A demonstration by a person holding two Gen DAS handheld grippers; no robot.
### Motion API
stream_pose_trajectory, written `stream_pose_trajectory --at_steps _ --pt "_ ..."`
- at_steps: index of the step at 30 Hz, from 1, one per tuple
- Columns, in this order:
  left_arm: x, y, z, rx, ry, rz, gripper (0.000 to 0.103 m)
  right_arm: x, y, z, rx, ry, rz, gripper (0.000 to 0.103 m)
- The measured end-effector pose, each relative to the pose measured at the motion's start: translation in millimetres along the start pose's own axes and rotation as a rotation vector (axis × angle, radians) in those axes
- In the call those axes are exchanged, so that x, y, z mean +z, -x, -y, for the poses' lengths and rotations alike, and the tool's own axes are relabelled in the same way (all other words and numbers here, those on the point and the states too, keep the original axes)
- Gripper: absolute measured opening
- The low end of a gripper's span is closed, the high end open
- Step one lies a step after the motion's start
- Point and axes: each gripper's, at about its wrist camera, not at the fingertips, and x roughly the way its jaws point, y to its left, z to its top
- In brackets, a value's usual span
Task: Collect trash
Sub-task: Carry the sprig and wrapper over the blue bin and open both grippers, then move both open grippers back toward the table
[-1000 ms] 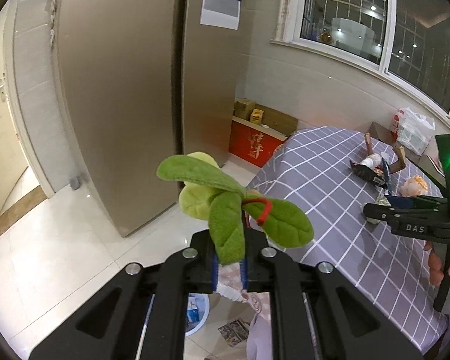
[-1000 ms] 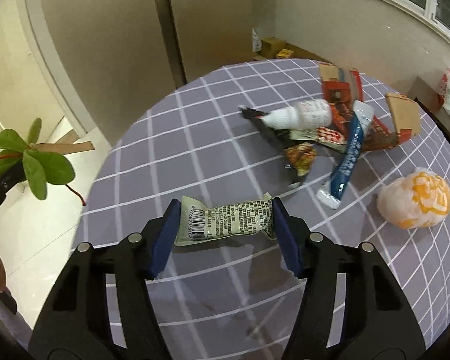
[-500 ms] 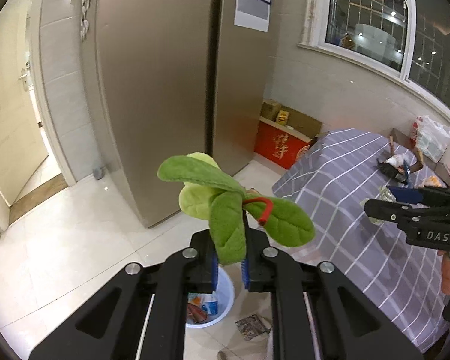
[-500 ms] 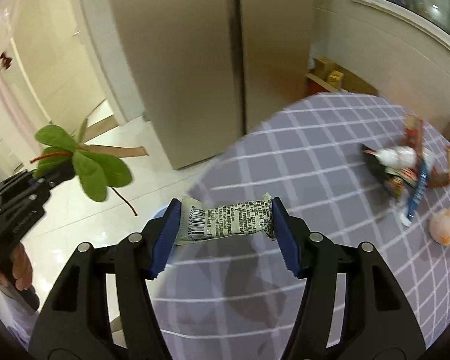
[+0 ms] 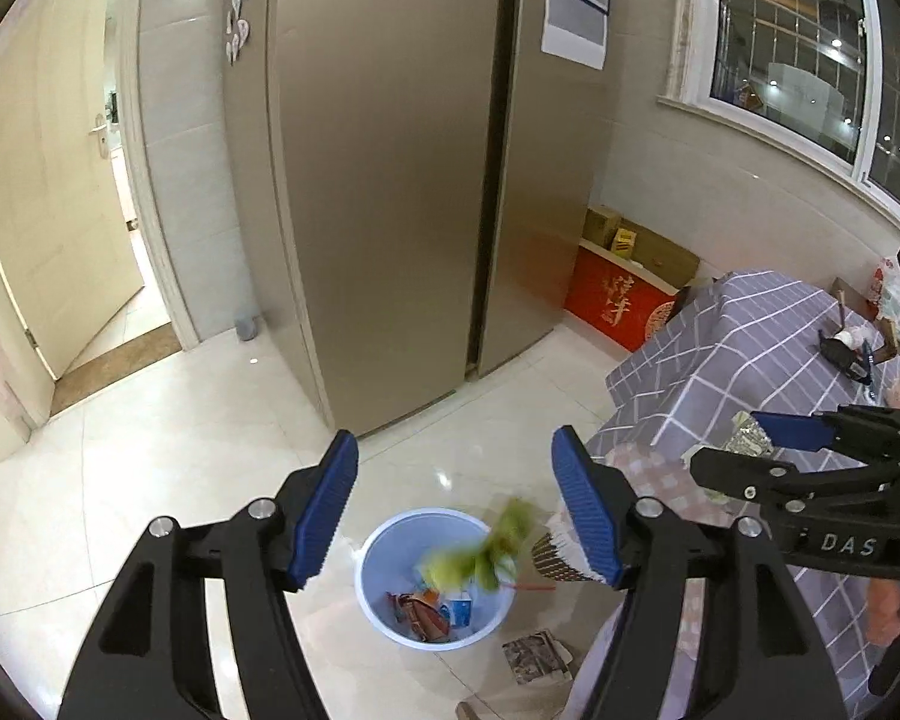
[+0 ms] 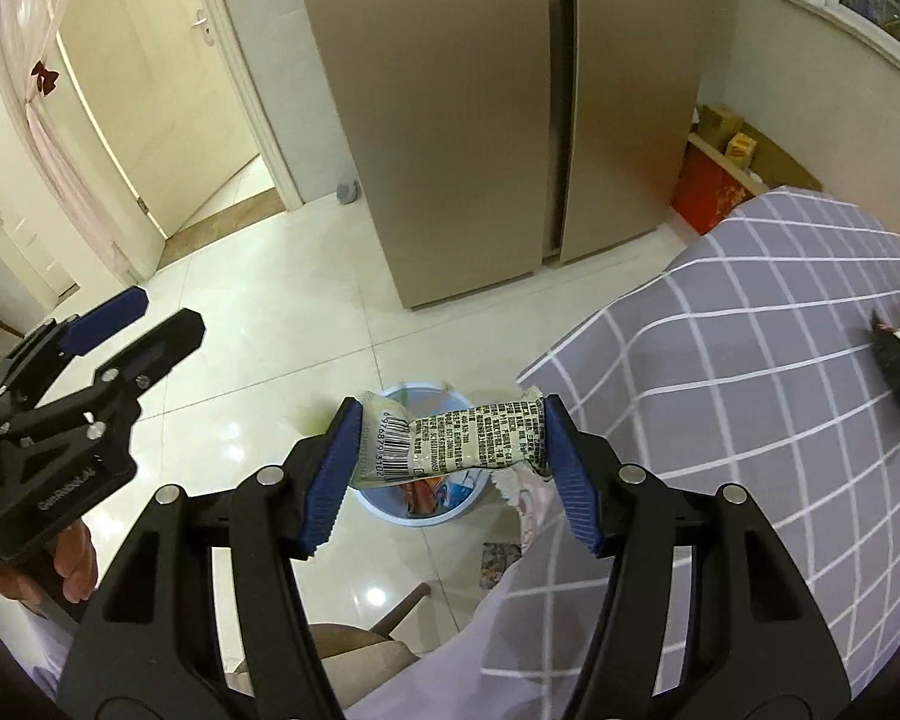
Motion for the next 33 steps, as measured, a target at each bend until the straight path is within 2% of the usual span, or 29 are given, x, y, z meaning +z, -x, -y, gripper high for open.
stream_pose_trajectory --at_steps 11,12,13,15,17,26,33 --pt "-17.2 9.9 -37.8 0.086 0.036 -0.024 0.067 -0.1 -35.5 -43.7 0.024 0.061 -0.074 0.061" --pt "-19.3 13.5 -43.6 0.095 0.045 -0.021 0.068 1.9 -36.4 -49.1 0.043 0.073 -0.066 0.065" --pt "-20.1 15.4 -46.8 0.101 0.050 -0.017 0.068 4.3 -35.8 -54.0 0.068 0.083 -0.053 0.076" --pt "-21.2 19.0 -54.5 0.116 0.060 -0.014 0.069 7.1 -32.0 -61.6 0.090 0.093 -0.016 0.087" --pt "-22.1 22.0 -58.8 0.125 0.064 -0.013 0.069 8.7 -27.5 -69.6 0.086 0.120 0.028 0.087" --pt "-22.5 27.6 -63.2 0.124 0.081 -0.004 0.071 -2.7 -34.4 -67.3 0.056 0.134 -0.027 0.087" --pt "-20.2 32.2 -49.3 0.102 0.057 0.010 0.074 -7.3 -15.1 -52.1 0.044 0.119 0.000 0.087"
